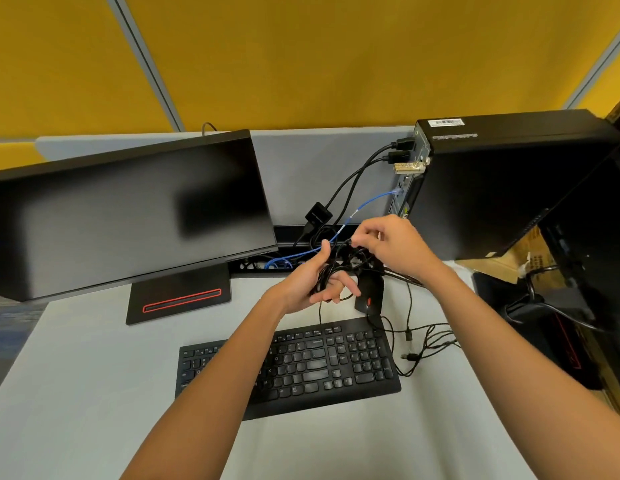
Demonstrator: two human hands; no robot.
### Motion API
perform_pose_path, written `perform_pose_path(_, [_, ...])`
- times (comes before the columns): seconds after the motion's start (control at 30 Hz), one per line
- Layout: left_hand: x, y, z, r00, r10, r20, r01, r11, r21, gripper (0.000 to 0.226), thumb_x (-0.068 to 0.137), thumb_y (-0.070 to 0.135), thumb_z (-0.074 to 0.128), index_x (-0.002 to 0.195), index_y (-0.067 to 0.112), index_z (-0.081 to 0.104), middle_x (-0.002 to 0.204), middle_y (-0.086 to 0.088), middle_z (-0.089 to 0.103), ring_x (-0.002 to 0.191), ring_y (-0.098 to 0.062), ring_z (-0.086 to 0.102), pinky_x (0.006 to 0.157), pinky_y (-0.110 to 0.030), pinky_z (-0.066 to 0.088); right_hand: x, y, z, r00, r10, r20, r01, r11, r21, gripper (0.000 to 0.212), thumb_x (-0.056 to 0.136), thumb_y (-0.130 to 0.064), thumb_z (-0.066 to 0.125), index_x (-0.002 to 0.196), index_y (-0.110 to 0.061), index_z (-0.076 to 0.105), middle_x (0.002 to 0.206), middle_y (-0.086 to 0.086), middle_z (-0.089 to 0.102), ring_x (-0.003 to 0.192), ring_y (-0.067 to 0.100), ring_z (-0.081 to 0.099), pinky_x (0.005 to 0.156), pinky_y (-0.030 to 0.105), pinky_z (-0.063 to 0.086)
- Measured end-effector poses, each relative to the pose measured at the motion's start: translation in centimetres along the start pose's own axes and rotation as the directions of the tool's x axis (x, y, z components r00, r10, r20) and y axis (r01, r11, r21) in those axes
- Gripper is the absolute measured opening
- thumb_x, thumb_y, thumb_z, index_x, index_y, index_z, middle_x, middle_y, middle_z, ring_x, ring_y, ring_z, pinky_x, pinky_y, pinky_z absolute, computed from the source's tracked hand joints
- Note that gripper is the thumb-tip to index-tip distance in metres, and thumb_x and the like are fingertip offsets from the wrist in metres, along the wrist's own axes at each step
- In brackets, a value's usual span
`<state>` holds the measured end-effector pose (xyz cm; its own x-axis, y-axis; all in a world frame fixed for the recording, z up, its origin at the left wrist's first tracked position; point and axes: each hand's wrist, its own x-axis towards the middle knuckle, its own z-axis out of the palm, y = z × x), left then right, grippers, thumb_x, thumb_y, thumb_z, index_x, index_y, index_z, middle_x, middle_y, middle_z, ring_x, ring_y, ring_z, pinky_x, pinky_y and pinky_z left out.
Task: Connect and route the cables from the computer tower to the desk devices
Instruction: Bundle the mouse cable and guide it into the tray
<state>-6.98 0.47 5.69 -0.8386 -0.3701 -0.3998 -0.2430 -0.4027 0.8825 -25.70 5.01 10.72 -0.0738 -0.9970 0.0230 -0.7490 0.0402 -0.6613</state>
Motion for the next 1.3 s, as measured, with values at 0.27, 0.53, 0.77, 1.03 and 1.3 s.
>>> perform_pose_path(0.27, [-0.1,-1.4,-0.5,0.974,0.161,-0.162,-0.217,0.875,-0.433,0.05,0.101,0.035,0.032,0.112,0.001,0.066,0.037,0.007,0.04,0.036,-0.005,0.035,0.063,-0.017,0.047,-3.6,3.5,9.8,0.929,0.23,0.291,-0.224,0.973,-0.055,0.031,0.099,-0.015,0.041,0.076,-0.018,0.062,0.083,0.009,0.067,0.075,0.022,0.062,0.076,0.036,0.05])
perform_pose_path(0.53, [0.3,-0.7,-3.8,0.894,0.035,-0.446,-0.28,0.821,-0.497,0.054,0.105,0.035,0.025,0.104,-0.005,0.062,0.073,-0.007,0.071,0.039,-0.006,0.038,0.06,-0.019,0.052,-4.0,2.1,6.9,0.916,0.267,0.301,-0.144,0.916,-0.375,0.02,0.096,-0.014,0.04,0.08,-0.018,0.05,0.091,0.009,0.062,0.08,0.025,0.059,0.068,0.033,0.049])
perform_pose_path(0.77, [1.3,-0.1,-3.3,0.914,0.054,-0.403,-0.216,0.904,-0.368,0.039,0.105,0.025,0.03,0.089,0.003,0.059,0.06,0.001,0.047,0.05,-0.013,0.046,0.085,-0.031,0.045,-0.3,0.6,1.5,0.891,0.109,-0.441,-0.126,0.992,-0.011,0.018,0.096,-0.016,0.053,0.085,-0.014,0.068,0.077,0.0,0.062,0.071,0.015,0.055,0.066,0.012,0.038])
perform_pose_path(1.03, [2.5,1.5,-2.4,0.993,0.068,-0.095,-0.084,0.981,-0.175,0.053,0.1,0.024,0.042,0.048,0.022,0.052,0.038,0.01,0.027,0.034,-0.008,0.022,0.068,-0.025,0.041,0.4,-0.2,2.4,0.932,0.297,-0.209,-0.039,0.654,0.755,0.017,0.097,-0.009,0.054,0.091,-0.014,0.069,0.077,-0.002,0.066,0.063,0.003,0.057,0.061,0.017,0.048])
perform_pose_path(1.3, [2.7,-1.2,-2.0,0.984,0.181,0.0,-0.157,0.854,-0.496,0.047,0.096,0.029,0.045,0.053,0.011,0.052,0.036,0.008,0.035,0.028,-0.004,0.03,0.067,-0.02,0.048,2.3,-0.4,6.4,0.884,0.393,0.252,-0.405,0.377,0.833,0.023,0.104,-0.014,0.039,0.1,-0.004,0.058,0.102,0.01,0.069,0.084,0.015,0.059,0.082,0.03,0.049])
